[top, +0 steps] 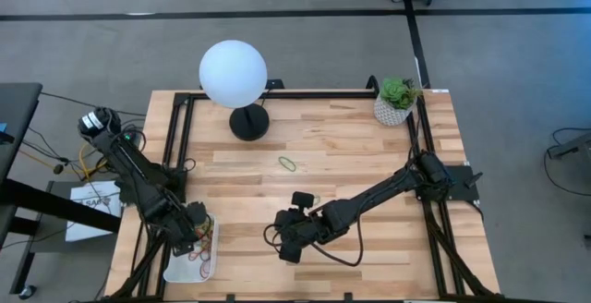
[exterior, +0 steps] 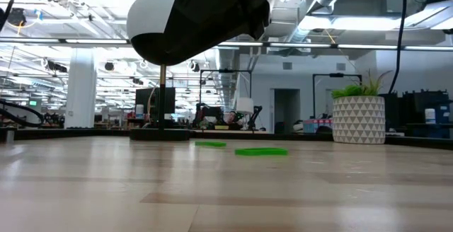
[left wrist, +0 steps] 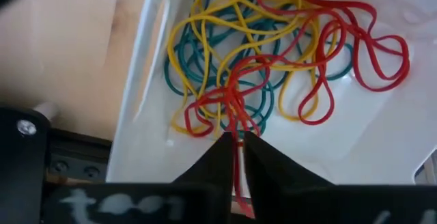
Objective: Pick and place items into bin
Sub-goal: Put the red rubber band into the white bin, then put the bottom green rubber band into the white bin
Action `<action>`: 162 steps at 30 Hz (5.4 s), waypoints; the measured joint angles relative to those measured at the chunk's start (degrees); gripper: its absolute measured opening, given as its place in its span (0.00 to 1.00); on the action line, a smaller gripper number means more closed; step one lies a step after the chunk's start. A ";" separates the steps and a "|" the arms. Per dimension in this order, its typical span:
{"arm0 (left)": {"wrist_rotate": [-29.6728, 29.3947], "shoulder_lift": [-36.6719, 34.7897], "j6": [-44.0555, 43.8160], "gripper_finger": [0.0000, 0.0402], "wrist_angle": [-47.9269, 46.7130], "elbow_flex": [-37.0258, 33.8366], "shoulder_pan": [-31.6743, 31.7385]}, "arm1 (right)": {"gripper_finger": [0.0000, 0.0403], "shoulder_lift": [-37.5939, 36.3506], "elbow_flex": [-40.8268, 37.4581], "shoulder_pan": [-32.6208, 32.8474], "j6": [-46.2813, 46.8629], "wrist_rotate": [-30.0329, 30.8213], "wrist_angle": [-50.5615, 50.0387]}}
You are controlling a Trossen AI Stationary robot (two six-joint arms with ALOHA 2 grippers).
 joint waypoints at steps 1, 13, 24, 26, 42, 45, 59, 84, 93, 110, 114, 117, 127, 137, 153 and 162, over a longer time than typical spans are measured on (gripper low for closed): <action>-0.01 0.00 0.74 0.08 -0.12 0.00 0.28 | 0.29 0.00 0.00 -0.10 0.02 -0.10 0.00; -4.85 0.00 14.14 0.27 2.35 0.45 4.63 | 0.29 0.02 0.01 -1.06 -3.07 -0.12 -0.97; -22.38 -0.33 37.98 0.24 1.25 13.49 11.83 | 0.29 -0.15 0.00 -5.10 -4.07 2.13 -21.12; -28.06 -0.33 41.57 0.24 -0.05 14.99 14.63 | 0.29 -0.15 0.00 -6.77 -2.80 3.52 -27.01; -26.60 -0.02 60.50 0.24 -4.24 15.85 39.51 | 0.29 1.86 0.00 -15.51 -14.47 -12.22 -31.10; -26.67 -0.02 61.59 0.24 -3.81 15.85 40.82 | 0.29 1.86 0.00 -16.22 -14.47 -13.63 -30.77; -26.75 -0.02 64.08 0.24 -3.58 15.82 41.67 | 0.29 1.90 -6.43 -16.62 -14.53 -16.61 -20.63; -27.07 -0.02 64.01 0.24 -2.32 15.75 41.67 | 0.27 1.06 -15.29 -16.55 -11.49 -16.80 -7.38; -26.50 -0.07 61.30 0.24 9.42 10.29 41.67 | 0.03 -0.94 -15.72 -15.55 -12.48 -14.78 -4.09; -16.17 -0.04 55.72 0.24 65.97 -9.75 37.93 | 0.00 -5.53 -15.63 -9.07 -13.05 1.57 17.35; -16.29 -0.04 50.29 0.24 67.21 -11.77 37.59 | 0.00 -5.55 -15.61 -8.15 -13.12 9.14 17.42; -16.80 -0.04 49.37 0.24 69.33 -12.81 36.98 | 0.00 -5.56 -15.61 -8.07 -13.45 12.88 17.20; -22.62 -0.04 50.20 0.24 69.77 -12.92 36.44 | 0.00 -5.62 -15.59 -8.07 -13.80 19.22 20.30; -25.72 -0.04 50.22 0.24 69.72 -12.92 36.44 | 0.00 -5.73 -15.52 -8.40 -22.03 19.63 30.86; -30.60 -0.04 50.35 0.24 65.48 -12.87 36.44 | 0.00 -5.73 -15.51 -6.09 -20.61 19.51 26.49; -29.64 -0.04 51.18 0.24 66.70 -12.87 36.46 | 0.00 -5.74 -15.50 -7.72 -20.52 19.45 27.12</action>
